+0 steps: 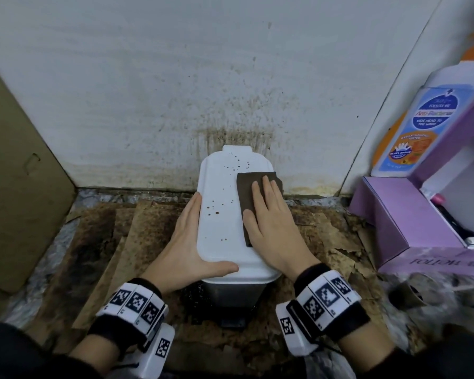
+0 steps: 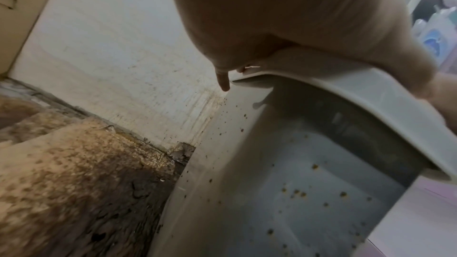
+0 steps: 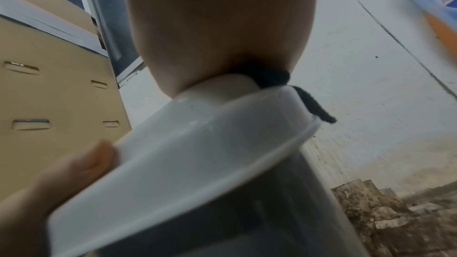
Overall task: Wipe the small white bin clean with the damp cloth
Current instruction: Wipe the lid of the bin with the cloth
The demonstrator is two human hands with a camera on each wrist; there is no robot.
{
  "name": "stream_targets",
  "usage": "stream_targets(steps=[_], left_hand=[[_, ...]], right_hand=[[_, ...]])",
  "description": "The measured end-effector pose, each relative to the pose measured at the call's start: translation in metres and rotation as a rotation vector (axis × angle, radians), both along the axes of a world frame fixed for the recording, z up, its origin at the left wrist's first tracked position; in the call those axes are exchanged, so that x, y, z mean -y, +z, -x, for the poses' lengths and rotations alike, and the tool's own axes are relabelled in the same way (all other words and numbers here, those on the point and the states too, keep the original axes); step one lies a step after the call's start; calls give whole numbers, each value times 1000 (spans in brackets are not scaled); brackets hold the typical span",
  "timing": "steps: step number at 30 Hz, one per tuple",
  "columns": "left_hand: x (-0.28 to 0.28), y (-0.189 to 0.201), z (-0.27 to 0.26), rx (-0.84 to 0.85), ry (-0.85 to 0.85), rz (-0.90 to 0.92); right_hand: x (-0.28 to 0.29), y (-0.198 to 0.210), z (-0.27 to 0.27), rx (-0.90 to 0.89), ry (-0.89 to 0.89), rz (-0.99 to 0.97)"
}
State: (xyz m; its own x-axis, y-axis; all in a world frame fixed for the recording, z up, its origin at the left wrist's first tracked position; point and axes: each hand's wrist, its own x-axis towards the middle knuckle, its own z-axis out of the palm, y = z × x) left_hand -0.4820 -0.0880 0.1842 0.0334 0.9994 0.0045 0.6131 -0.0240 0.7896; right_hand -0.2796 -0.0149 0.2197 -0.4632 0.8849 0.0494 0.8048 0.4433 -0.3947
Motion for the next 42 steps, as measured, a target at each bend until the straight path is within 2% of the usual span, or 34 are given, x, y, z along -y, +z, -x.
stream_targets(steps=[3,6,10,14,20,24,29,34,37,42], left_hand=[[0,1,-1,-17,-1,-11],[1,2,-3,-2,5,-36],[1,2,-5,10,18,-49],[0,0,-3,7,21,-37],[1,0,-1,-4,10,-33],[0,0,0,10,4,-37],[1,1,-2,-15,12,-37],[1,1,-2,-35,22,-55],[1,0,-3,-32,9,-75],[0,-1,-2,-25,20,-71]], right_hand=[[24,0,-4,-18,-18,-18],[61,-5,-7,9,-18,-192],[83,-12,-10,30,-76,-55],[64,-5,-11,21,-55,-65],[0,9,-14,-142,-5,255],[-22,8,-11,-179,8,303],[-9,5,-12,-216,-10,276],[48,-2,-17,-149,-31,87],[76,-6,-19,-102,-50,42],[59,-3,-19,-78,-24,38]])
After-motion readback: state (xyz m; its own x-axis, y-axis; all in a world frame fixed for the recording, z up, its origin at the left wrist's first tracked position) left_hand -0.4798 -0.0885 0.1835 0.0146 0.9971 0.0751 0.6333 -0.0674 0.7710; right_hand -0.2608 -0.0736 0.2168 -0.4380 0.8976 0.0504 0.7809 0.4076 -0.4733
